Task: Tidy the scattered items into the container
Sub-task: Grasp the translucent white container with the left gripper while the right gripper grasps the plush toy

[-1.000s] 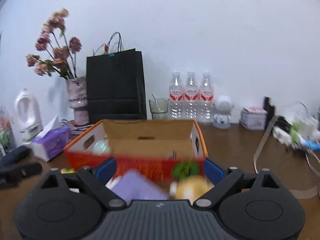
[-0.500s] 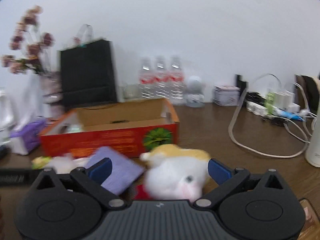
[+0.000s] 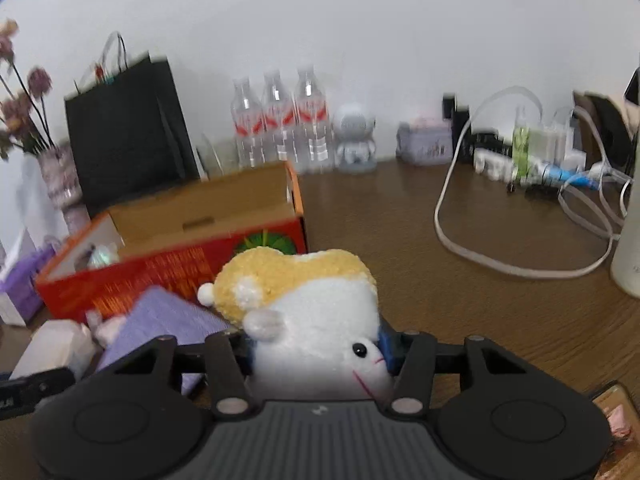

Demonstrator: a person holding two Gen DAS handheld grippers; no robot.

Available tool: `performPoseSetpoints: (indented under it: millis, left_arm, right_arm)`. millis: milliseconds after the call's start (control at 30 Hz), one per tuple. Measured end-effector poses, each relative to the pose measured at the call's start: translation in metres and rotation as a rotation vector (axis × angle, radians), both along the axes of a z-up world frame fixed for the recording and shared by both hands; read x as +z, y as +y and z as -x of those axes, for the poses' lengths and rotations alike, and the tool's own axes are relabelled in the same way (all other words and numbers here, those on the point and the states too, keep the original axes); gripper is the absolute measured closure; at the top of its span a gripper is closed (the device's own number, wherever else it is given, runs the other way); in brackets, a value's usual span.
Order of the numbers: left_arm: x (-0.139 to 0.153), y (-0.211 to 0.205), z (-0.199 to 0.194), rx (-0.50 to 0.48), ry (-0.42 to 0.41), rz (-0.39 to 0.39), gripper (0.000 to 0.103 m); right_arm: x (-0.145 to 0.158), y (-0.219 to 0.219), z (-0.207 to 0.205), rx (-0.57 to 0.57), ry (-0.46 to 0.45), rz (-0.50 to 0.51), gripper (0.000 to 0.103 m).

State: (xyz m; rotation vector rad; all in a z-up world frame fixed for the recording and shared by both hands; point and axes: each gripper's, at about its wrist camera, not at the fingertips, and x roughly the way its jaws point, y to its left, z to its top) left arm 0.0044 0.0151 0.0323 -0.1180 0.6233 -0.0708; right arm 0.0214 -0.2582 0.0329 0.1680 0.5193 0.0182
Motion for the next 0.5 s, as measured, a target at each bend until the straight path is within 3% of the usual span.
performPoseSetpoints:
  millis: [167,300,500]
  left_arm:
    - [0.013,0.020,0.059,0.045,-0.003,0.026,0.036]
    - [0.001,0.024,0.097,0.080,0.047,-0.015,0.036]
    - [-0.013,0.020,0.128,0.058,0.081,-0.042,0.036]
  right_arm:
    - [0.030,0.005,0.060,0.068,-0.132,0.040,0.053]
    - [0.019,0.029,0.105,0.187,-0.092,0.092,0.053]
    - [-0.009,0.057,0.140,0.248,-0.008,0.174,0.052]
